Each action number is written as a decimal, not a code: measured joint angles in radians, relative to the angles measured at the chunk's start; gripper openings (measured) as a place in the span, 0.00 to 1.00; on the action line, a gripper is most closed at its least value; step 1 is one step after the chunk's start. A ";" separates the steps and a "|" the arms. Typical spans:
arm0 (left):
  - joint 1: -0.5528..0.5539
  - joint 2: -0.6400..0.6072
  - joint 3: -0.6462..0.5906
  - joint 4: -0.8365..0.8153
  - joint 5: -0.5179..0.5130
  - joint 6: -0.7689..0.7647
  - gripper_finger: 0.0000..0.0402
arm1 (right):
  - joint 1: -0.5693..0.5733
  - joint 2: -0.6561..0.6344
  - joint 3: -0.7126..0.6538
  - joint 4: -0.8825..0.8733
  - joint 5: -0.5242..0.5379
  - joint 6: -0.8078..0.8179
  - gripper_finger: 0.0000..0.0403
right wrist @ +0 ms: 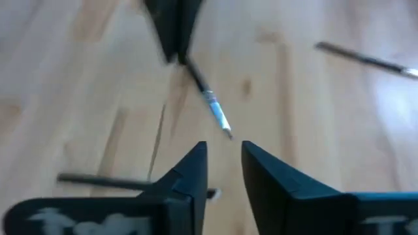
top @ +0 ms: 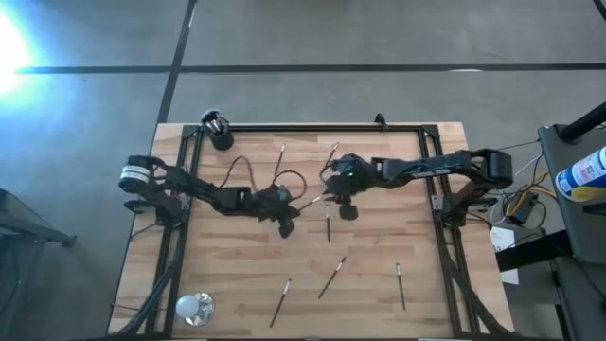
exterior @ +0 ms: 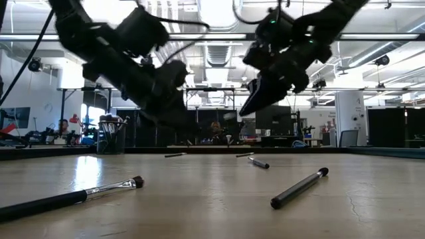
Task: Put items in baskets/containers
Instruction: Put the black liner brush into the black pen holder
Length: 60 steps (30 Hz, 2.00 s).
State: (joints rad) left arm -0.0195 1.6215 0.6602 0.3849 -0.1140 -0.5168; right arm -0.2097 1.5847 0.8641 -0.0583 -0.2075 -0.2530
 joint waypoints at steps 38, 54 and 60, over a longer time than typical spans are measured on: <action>-0.006 -0.021 -0.055 0.505 -0.106 0.229 0.11 | -0.027 -0.012 -0.285 1.129 -0.116 0.538 0.03; 0.003 -0.061 0.000 0.358 -0.063 0.237 0.33 | 0.000 -0.024 -0.012 0.502 -0.237 0.260 0.02; 0.012 -0.061 0.022 0.358 -0.008 0.265 0.32 | 0.003 -0.024 -0.002 0.481 -0.239 0.249 0.02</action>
State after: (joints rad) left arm -0.0074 1.5604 0.6820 0.7429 -0.1221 -0.2519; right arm -0.2070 1.5608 0.8623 0.4227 -0.4465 -0.0044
